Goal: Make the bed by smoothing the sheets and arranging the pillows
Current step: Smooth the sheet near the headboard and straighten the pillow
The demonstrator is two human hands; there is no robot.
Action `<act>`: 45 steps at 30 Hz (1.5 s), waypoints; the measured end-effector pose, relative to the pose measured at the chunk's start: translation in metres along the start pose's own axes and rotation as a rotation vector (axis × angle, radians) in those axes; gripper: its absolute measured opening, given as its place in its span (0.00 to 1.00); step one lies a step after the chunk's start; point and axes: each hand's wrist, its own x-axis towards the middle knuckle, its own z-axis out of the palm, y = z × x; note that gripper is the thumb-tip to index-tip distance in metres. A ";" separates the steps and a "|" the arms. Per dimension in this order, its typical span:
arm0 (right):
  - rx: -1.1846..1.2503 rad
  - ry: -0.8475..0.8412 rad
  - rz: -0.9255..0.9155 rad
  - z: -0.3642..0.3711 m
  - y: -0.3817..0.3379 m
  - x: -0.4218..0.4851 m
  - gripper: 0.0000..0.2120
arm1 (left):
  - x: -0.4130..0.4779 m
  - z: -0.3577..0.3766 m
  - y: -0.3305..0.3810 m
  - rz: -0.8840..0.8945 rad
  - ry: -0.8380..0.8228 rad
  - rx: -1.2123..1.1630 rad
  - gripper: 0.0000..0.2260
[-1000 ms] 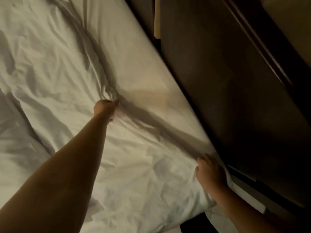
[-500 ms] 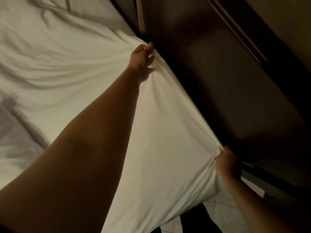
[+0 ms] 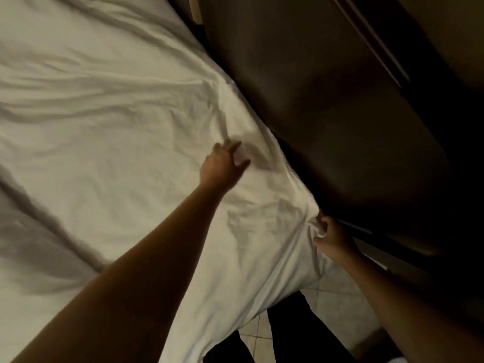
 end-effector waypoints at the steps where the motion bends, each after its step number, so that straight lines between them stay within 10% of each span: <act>1: -0.062 -0.002 0.009 0.000 0.001 0.002 0.27 | -0.011 0.017 0.002 0.026 -0.048 0.100 0.35; 5: -0.351 0.060 0.028 0.003 0.008 0.010 0.17 | -0.044 0.060 -0.005 0.019 -0.193 0.316 0.47; 24: -0.429 0.414 -0.202 0.032 0.022 -0.036 0.21 | -0.062 0.079 -0.003 0.025 -0.101 0.200 0.39; 30: 0.200 0.328 0.330 0.059 0.043 -0.024 0.32 | -0.083 0.093 -0.008 0.031 -0.065 0.220 0.42; 39: 0.270 0.130 0.374 0.044 0.098 0.013 0.19 | -0.072 0.137 0.040 0.298 -0.133 0.294 0.40; 45: 0.612 0.466 0.532 0.051 0.125 0.018 0.10 | -0.065 0.151 0.046 0.295 -0.133 0.361 0.35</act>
